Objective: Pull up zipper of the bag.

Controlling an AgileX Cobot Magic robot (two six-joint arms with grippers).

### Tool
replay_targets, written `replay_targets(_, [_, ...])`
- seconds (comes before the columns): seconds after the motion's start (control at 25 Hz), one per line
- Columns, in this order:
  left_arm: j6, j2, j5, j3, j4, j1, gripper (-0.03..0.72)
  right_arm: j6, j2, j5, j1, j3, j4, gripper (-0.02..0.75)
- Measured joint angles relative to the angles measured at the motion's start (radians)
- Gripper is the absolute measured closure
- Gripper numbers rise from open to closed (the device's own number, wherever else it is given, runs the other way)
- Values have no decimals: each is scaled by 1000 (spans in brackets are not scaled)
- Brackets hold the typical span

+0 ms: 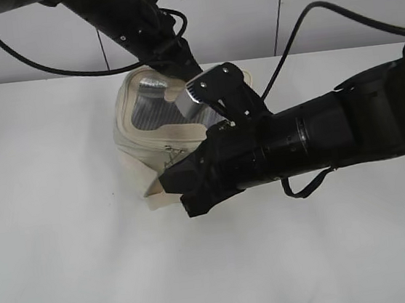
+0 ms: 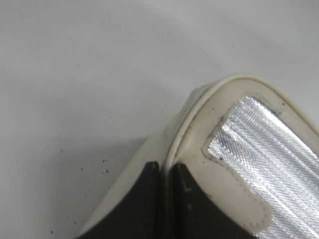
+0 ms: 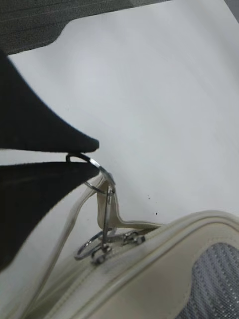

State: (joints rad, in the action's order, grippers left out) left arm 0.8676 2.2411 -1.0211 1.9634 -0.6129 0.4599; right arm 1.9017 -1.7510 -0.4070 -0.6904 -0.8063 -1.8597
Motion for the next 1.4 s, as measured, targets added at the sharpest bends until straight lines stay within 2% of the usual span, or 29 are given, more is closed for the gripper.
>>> replay_targets(0.12, [2, 0, 5, 0, 1, 2, 644, -39, 0, 34, -5, -1, 7, 695])
replay_targets(0.2, [0, 0, 9, 0, 0, 2, 633, -105, 9, 41, -4, -1, 19, 652])
replay_targets(0.28, [-9, 0, 18, 0, -17, -1, 577, -185, 30, 42, 7, -1, 84, 548])
replay_targets(0.44, [-55, -9, 22, 0, -46, -13, 400, -445, 116, 29, 76, -1, 319, 288])
replay_targets(0.56, [-119, -48, 5, 0, -49, -33, 373, -670, 177, -52, 162, -1, 527, 199])
replay_targets(0.72, [-206, -150, -2, -10, -49, -69, 410, -933, 260, -179, 283, -1, 786, 177])
replay_targets(0.84, [-236, -244, 3, -71, -40, -80, 444, -1136, 344, -246, 345, -1, 983, 177])
replay_targets(1.04, [-323, -454, 83, -313, 44, -79, 456, -1480, 524, -379, 360, -1, 1284, 181])
replay_targets(1.16, [-386, -640, 147, -499, 109, -79, 457, -1611, 640, -446, 360, -1, 1381, 181])
replay_targets(1.4, [-568, -1085, 206, -864, 238, -79, 457, -1725, 864, -628, 362, -1, 1495, 181])
